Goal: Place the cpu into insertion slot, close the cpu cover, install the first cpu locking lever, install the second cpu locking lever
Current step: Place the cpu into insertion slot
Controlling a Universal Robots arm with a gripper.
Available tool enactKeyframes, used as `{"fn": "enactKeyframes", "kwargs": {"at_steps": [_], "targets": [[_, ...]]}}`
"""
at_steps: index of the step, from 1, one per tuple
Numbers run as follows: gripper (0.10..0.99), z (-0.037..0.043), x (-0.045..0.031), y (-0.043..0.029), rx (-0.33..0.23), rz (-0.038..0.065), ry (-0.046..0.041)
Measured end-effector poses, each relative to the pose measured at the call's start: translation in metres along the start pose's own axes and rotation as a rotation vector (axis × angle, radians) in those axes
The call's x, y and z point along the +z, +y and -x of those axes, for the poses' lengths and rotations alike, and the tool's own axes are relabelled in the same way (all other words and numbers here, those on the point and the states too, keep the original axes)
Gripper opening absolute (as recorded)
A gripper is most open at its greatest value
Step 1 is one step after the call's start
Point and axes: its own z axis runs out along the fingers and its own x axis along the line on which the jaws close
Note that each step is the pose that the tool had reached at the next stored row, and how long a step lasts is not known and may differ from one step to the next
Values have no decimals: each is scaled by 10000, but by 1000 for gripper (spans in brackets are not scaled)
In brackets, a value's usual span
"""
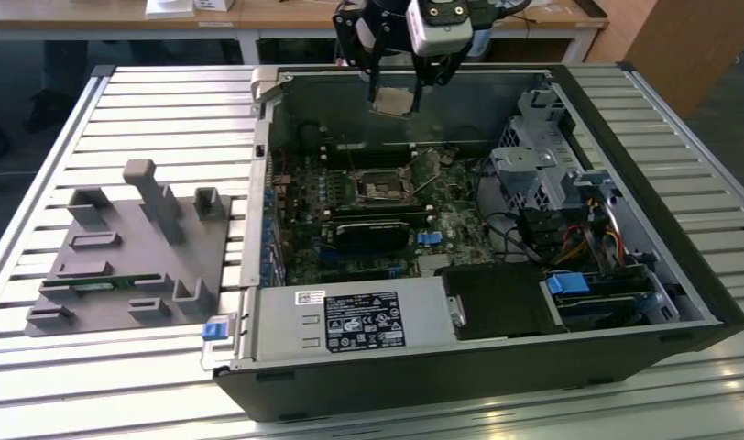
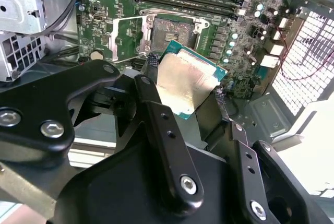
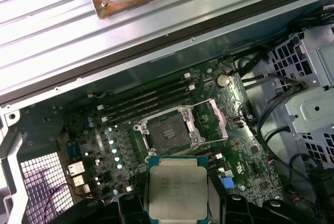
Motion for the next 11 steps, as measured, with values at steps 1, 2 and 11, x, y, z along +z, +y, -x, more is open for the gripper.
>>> {"fn": "enactKeyframes", "kwargs": {"at_steps": [1, 2, 11], "targets": [[541, 0, 0, 0, 33, 1, -3], [541, 0, 0, 0, 66, 1, -6], [541, 0, 1, 0, 391, 8, -35]]}}
